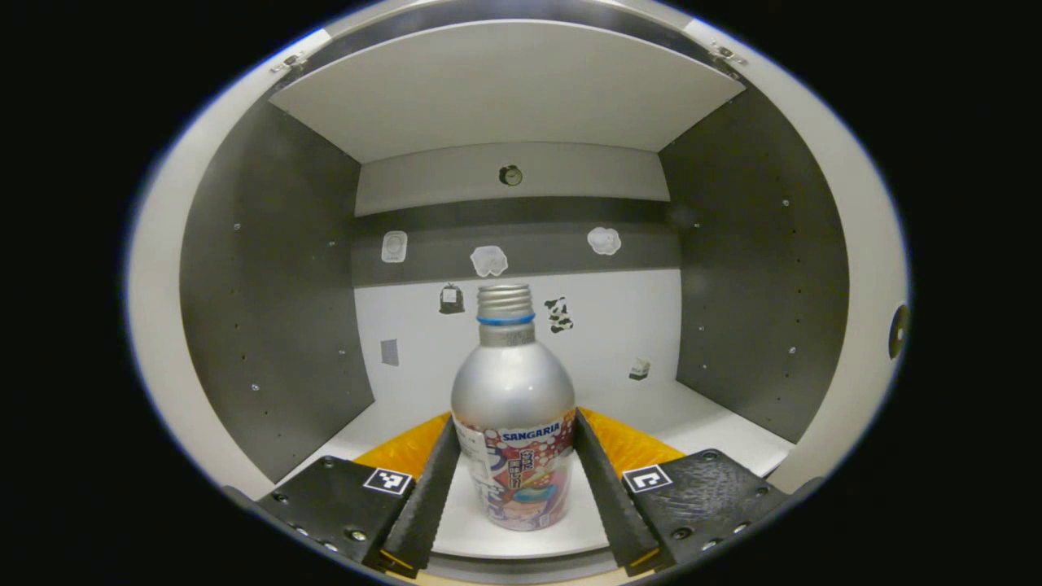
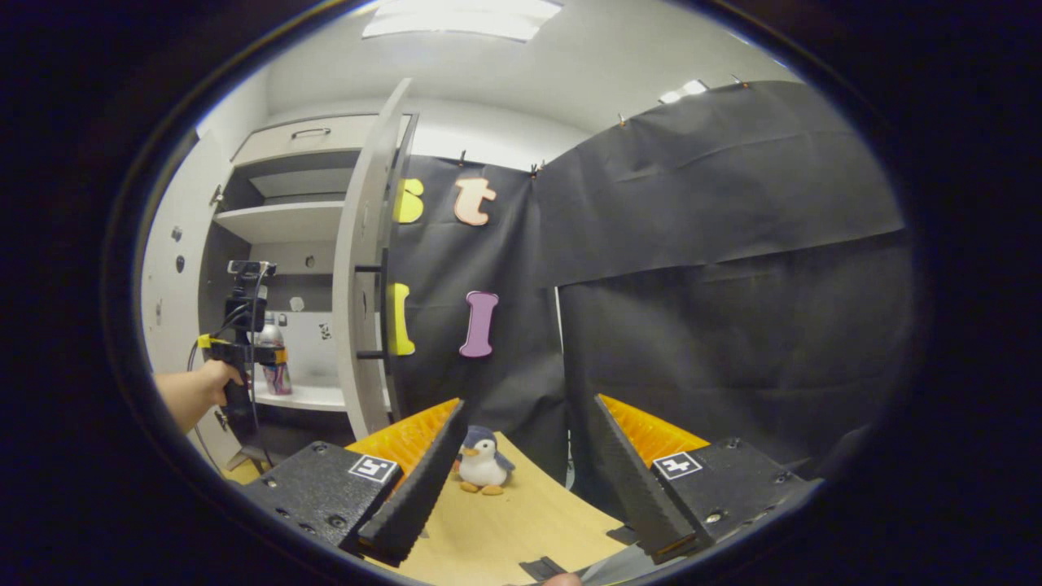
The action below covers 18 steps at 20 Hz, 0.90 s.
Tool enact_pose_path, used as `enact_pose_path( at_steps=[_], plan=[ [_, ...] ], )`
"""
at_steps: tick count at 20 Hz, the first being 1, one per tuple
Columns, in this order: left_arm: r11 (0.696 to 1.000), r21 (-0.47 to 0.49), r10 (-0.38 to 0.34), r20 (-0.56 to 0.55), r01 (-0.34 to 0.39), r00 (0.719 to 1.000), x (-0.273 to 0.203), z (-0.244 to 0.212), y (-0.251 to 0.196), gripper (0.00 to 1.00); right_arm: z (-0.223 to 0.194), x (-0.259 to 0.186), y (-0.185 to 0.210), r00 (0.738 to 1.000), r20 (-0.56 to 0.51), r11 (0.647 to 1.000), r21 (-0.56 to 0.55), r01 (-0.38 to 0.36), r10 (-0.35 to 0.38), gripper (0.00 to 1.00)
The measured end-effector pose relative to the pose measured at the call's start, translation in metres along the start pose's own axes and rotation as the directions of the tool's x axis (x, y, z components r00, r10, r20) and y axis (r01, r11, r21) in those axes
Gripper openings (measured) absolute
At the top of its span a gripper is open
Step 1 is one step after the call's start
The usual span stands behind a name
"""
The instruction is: Grasp the bottle in the cabinet with the left hand and place it on the coaster, then close the right door with the right hand and the left door with the left hand.
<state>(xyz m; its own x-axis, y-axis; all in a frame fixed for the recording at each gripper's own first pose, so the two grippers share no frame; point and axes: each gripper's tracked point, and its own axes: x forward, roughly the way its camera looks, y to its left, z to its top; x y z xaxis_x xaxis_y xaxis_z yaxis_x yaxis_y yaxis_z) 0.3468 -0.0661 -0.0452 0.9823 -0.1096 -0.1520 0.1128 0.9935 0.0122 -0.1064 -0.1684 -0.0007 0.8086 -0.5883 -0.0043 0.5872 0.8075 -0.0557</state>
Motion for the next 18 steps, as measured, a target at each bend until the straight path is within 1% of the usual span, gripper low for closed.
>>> enact_pose_path(
  at_steps=[1, 3, 5, 9, 10, 11, 13, 14, 16, 18],
  plan=[
    [1.0, -0.014, -0.016, 0.001, 0.016, 1.0, -0.003, 0.001, -0.002, 0.78, 0.0, 0.001, 0.002, 1.0, -0.002, 1.0, 0.006, -0.003, 0.003, 0.99],
    [0.999, -0.035, -0.016, 0.01, 0.016, 1.0, -0.014, 0.004, 0.001, 0.76, -0.003, 0.004, 0.008, 1.0, -0.013, 1.0, 0.016, -0.022, 0.022, 0.99],
    [0.999, -0.044, -0.017, 0.024, 0.018, 1.0, -0.026, 0.005, 0.002, 0.76, -0.005, 0.007, 0.015, 0.998, -0.029, 0.999, 0.017, -0.047, 0.048, 0.99],
    [0.999, -0.043, -0.019, 0.047, 0.021, 0.999, -0.058, 0.006, 0.003, 0.76, -0.004, 0.008, 0.029, 0.994, -0.036, 0.995, 0.024, -0.101, 0.102, 0.99],
    [0.999, -0.042, -0.017, 0.056, 0.019, 0.998, -0.068, 0.007, 0.004, 0.79, -0.005, 0.008, 0.031, 0.993, -0.04, 0.993, 0.024, -0.114, 0.115, 0.99],
    [0.999, -0.039, -0.015, 0.066, 0.017, 0.998, -0.076, 0.006, 0.004, 0.8, -0.006, 0.008, 0.033, 0.991, -0.044, 0.992, 0.023, -0.126, 0.127, 0.99],
    [1.0, -0.026, -0.015, 0.08, 0.017, 0.997, -0.094, 0.003, 0.002, 0.79, -0.01, 0.008, 0.036, 0.987, -0.058, 0.989, 0.023, -0.147, 0.149, 0.99],
    [1.0, -0.021, -0.015, 0.084, 0.017, 0.996, -0.103, 0.0, 0.001, 0.76, -0.013, 0.007, 0.037, 0.985, -0.065, 0.987, 0.024, -0.159, 0.16, 0.99],
    [1.0, -0.015, -0.01, 0.098, 0.012, 0.995, -0.121, -0.005, 0.0, 0.76, -0.015, 0.007, 0.039, 0.982, -0.075, 0.984, 0.024, -0.175, 0.176, 0.99],
    [1.0, -0.023, 0.004, 0.11, -0.001, 0.994, -0.137, -0.012, 0.0, 0.76, -0.023, 0.008, 0.038, 0.979, -0.102, 0.984, 0.014, -0.177, 0.178, 0.99]
  ],
)
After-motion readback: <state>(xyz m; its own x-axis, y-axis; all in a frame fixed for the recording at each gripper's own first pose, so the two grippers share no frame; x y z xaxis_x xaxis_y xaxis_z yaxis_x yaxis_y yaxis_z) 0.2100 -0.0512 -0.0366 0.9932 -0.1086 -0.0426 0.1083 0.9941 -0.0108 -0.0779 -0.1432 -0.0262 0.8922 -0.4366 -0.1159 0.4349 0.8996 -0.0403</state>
